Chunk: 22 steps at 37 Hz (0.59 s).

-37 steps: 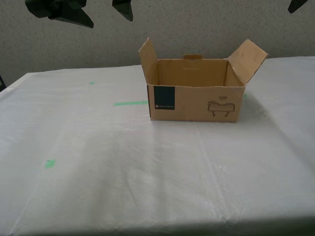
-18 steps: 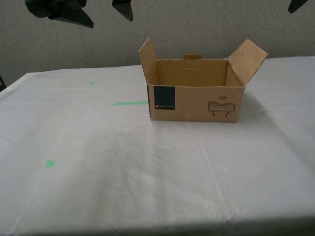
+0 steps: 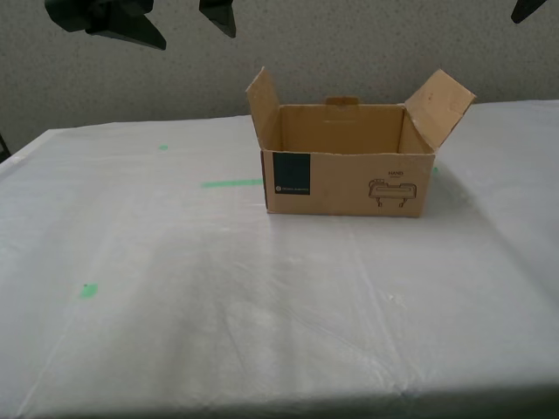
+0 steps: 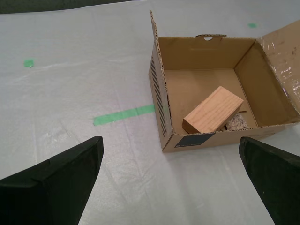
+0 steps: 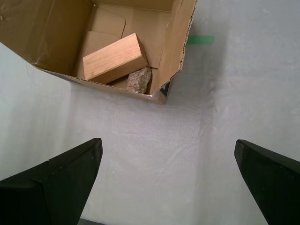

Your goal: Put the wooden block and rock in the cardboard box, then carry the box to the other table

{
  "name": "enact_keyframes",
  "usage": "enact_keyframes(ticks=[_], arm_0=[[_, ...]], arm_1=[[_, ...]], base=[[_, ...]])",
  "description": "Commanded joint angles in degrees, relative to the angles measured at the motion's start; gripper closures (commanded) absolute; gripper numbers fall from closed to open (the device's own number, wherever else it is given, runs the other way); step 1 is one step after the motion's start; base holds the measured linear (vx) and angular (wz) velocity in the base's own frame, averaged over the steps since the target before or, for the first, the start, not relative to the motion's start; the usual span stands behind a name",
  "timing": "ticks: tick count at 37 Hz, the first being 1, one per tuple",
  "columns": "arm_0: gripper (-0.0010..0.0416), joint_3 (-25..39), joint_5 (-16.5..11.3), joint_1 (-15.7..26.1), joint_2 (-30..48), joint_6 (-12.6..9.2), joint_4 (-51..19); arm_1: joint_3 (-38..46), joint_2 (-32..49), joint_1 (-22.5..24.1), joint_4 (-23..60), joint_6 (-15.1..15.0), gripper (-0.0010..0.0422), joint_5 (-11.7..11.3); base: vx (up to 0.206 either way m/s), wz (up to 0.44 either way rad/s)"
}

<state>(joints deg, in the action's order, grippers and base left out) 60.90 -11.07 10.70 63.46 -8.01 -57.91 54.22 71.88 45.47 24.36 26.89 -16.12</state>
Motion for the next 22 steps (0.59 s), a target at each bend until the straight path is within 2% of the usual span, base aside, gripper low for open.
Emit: enact_keyframes(ticks=[1,22], arm_0=[[0.0012,0.00,0.11,0.02,-0.02,-0.17,0.07],[0.0012,0.00,0.11,0.02,-0.02,-0.17,0.07]], arm_1=[[0.04,0.00,-0.02,-0.07,0.11,0.0016,0.11],[0.04,0.00,-0.02,-0.07,0.09,0.0016,0.11]], base=[[0.000,0.000],[0.000,0.000]])
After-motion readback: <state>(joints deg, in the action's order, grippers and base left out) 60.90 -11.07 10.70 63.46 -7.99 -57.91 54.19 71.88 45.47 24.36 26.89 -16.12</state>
